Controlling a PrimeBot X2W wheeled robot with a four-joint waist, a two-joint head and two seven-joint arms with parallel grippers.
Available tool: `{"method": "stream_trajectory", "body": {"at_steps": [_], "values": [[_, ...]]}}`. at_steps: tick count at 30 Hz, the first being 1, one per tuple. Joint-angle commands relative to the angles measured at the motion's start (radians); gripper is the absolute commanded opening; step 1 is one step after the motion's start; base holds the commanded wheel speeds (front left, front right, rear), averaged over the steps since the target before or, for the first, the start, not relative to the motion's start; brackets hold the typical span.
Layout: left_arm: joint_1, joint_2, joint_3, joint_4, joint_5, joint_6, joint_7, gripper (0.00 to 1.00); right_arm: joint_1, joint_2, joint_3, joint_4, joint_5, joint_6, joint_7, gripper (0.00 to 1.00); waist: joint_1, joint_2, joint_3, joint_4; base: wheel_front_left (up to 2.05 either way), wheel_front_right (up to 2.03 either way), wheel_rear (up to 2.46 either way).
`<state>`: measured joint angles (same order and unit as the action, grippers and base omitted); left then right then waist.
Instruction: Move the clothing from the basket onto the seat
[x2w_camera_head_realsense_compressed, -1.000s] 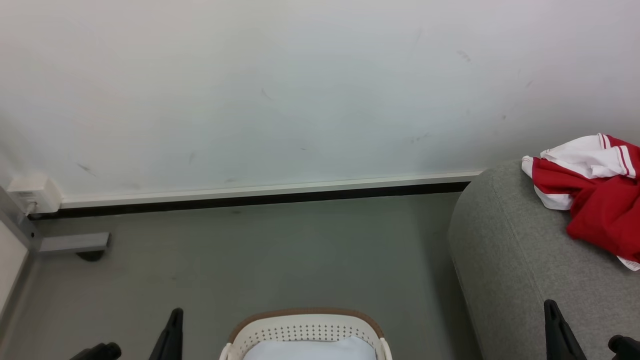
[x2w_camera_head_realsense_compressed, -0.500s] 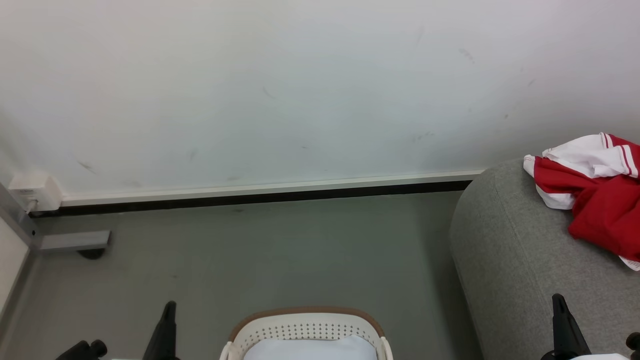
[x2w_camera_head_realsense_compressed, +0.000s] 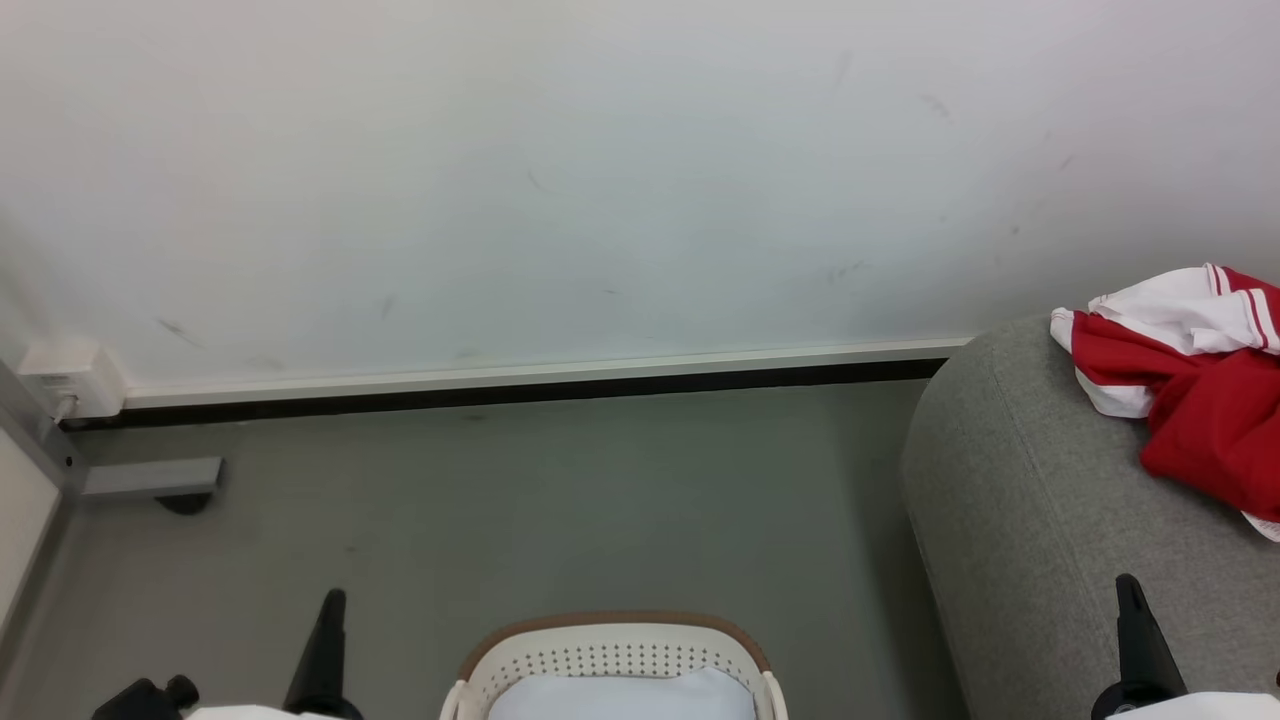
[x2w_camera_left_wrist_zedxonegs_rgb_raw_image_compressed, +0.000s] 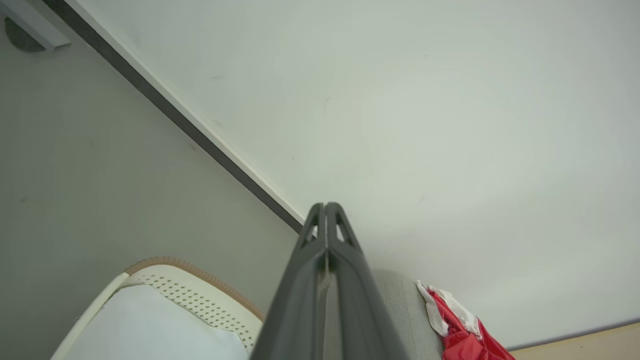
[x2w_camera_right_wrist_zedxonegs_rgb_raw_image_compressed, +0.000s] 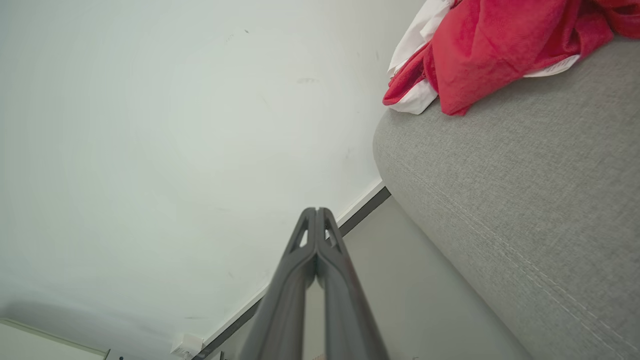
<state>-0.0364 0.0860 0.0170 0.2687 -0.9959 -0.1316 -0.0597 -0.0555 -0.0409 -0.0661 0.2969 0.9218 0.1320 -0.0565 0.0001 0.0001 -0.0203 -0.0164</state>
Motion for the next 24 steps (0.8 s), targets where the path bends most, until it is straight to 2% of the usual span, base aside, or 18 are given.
{"method": "stream_trajectory", "body": {"at_steps": [1,24], "values": [[-0.023,0.004,0.008,-0.013,-0.032,0.001,0.009,0.00,-0.022,-0.010,-0.004,-0.013,0.031,-0.001,0.007,0.00,-0.0001,-0.0001,0.000,0.000,0.00,0.00,0.00],[-0.046,-0.012,0.044,-0.018,-0.260,0.001,0.074,0.00,-0.037,-0.012,-0.023,-0.030,0.285,-0.001,0.071,0.00,-0.0001,-0.0001,0.007,0.005,0.00,0.00,0.00]]}}
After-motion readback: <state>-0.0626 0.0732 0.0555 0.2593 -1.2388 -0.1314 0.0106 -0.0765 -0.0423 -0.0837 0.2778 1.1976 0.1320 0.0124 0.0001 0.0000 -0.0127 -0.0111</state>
